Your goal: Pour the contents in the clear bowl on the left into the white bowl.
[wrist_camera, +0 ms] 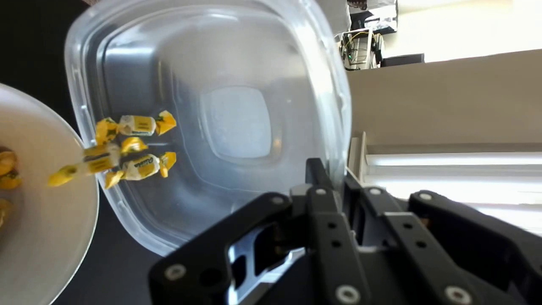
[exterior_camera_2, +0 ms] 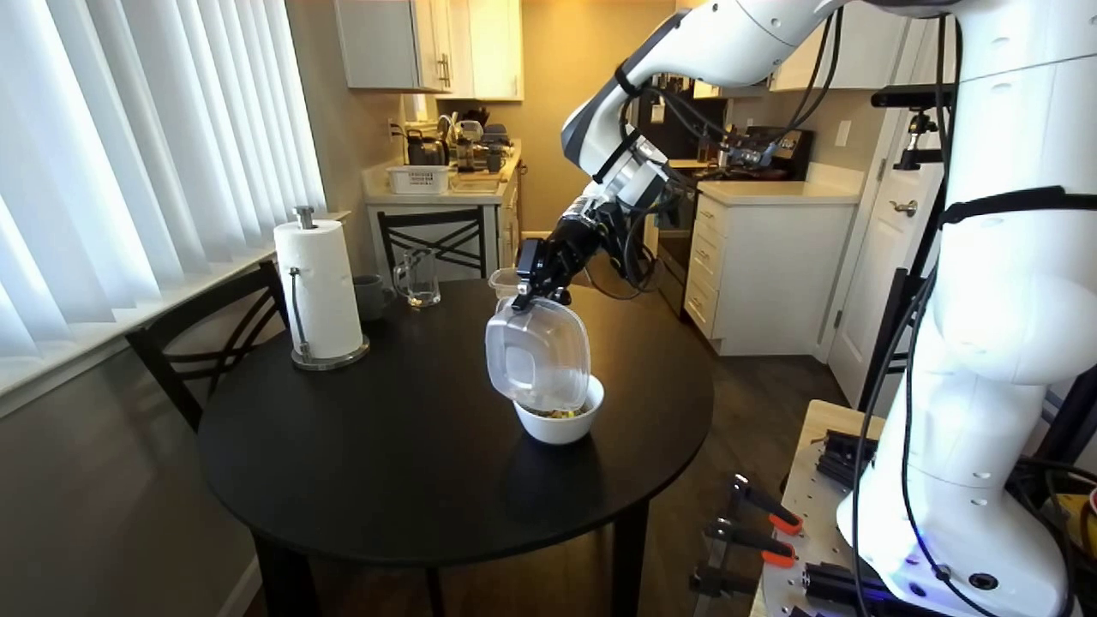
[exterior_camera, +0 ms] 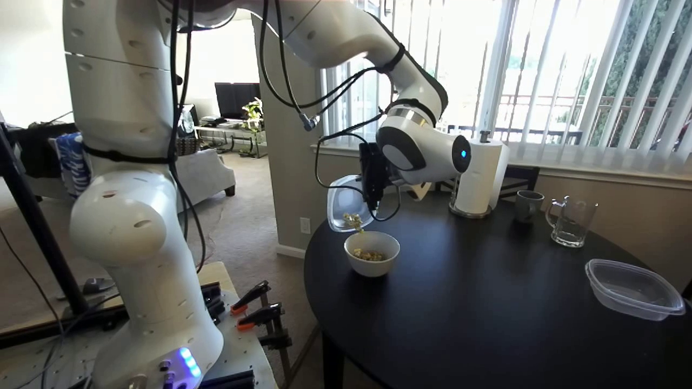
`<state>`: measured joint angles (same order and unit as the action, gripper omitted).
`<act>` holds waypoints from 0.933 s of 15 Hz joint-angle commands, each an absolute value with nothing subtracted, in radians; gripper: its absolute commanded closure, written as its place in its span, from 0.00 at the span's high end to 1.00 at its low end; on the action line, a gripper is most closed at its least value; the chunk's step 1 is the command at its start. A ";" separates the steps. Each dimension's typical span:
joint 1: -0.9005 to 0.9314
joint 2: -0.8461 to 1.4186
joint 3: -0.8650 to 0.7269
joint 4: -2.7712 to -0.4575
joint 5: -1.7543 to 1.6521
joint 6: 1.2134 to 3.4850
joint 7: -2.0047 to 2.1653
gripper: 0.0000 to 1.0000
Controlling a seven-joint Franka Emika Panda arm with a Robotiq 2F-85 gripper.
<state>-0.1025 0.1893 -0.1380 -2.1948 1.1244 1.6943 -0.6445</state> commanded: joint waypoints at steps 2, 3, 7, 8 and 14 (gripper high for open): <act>-0.173 0.219 -0.150 -2.153 1.182 1.562 -0.687 0.06; -0.187 0.226 -0.156 -2.144 1.194 1.525 -0.689 0.06; -0.236 0.267 -0.181 -2.109 1.222 1.401 -0.694 0.06; -0.244 0.279 -0.186 -2.099 1.224 1.377 -0.687 0.06; -0.266 0.322 -0.198 -2.071 1.246 1.309 -0.670 0.06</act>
